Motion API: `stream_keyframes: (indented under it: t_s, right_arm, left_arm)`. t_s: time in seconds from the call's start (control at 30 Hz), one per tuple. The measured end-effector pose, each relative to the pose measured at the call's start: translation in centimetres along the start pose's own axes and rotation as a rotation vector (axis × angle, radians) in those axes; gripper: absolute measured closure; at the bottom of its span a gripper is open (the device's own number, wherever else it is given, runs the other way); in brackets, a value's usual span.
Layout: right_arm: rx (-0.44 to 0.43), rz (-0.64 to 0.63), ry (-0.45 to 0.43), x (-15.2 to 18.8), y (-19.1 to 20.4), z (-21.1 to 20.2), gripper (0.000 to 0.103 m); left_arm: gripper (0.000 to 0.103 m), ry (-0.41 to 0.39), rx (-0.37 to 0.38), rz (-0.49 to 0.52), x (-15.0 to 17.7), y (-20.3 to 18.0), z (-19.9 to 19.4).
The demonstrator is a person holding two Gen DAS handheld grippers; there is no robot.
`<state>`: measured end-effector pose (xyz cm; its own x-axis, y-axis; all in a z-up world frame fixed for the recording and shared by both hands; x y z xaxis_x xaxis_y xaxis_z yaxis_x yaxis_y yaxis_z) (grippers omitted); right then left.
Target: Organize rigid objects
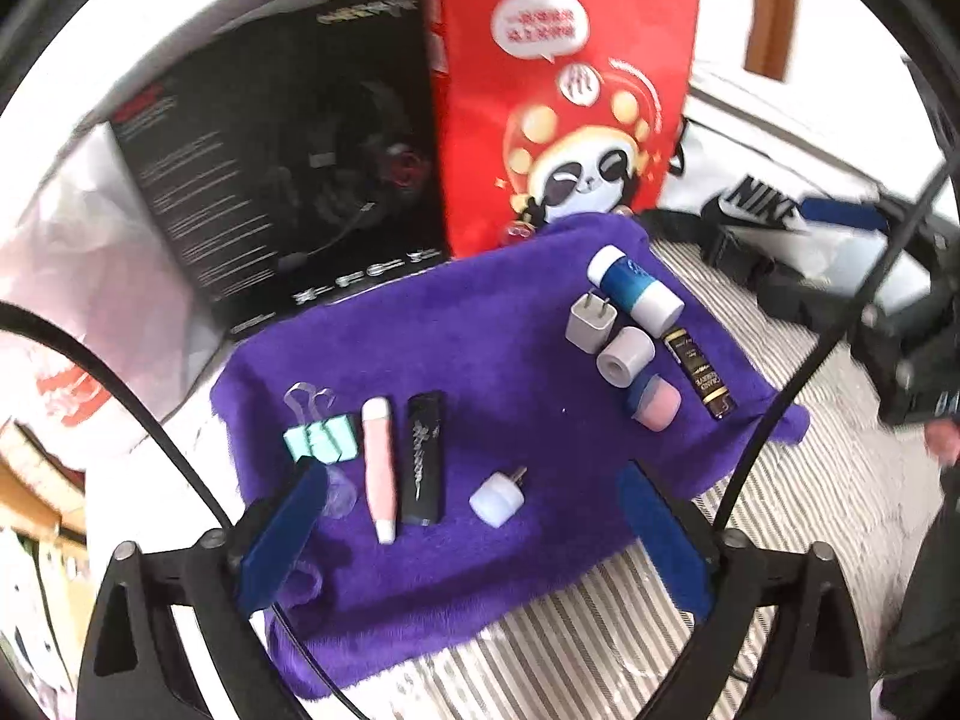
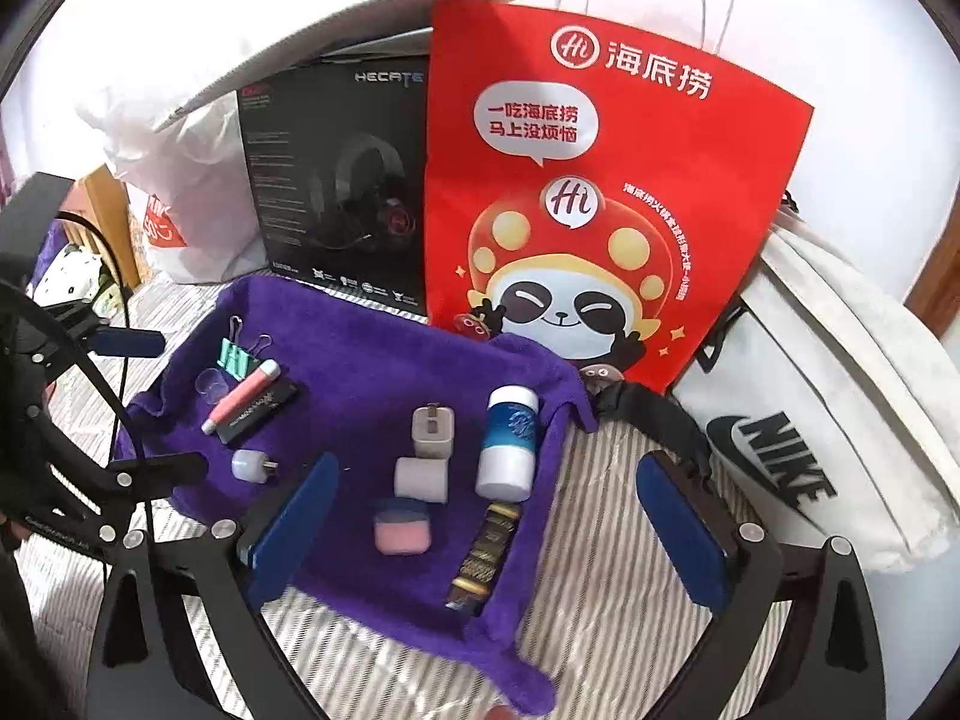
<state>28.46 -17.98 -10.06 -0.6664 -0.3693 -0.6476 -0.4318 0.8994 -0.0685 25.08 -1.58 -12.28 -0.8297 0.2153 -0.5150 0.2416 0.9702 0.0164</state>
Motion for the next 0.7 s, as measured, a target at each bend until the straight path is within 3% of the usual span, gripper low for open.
stream_keyframes:
  t_s: [0.13, 0.27, 0.47, 0.7]
  right_arm:
    - [0.016, 0.041, 0.044, 1.6, 1.2, -1.5, 0.0]
    - [0.06, 0.089, 0.032, 3.0, 2.0, -4.8, 0.0]
    - [0.054, 0.161, 0.035, 4.9, 3.9, -9.5, 0.0]
    - [0.09, 0.206, 0.06, 8.2, 5.5, -12.7, 0.0]
  left_arm:
    - [0.0, -0.014, 0.005, -0.112, 1.2, 0.7, -2.9]
    - [0.0, -0.05, -0.031, -0.186, 2.9, 1.1, -6.6]
    - [0.0, -0.099, -0.084, -0.2, 5.2, 0.2, -11.3]
    - [0.0, -0.151, -0.06, -0.208, 8.2, -1.7, -14.9]
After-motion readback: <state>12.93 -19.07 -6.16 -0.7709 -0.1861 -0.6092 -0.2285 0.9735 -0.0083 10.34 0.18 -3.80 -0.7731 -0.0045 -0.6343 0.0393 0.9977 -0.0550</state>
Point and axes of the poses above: each gripper's, at about its wrist camera, not at the fingertips, and z roughly the way its jaws point, y to its left, x to its underside, the point moved 8 cm from there along z, roughly the way its jaws point, and after that the axes turned 1 degree about -z, right-handed, at the moved point
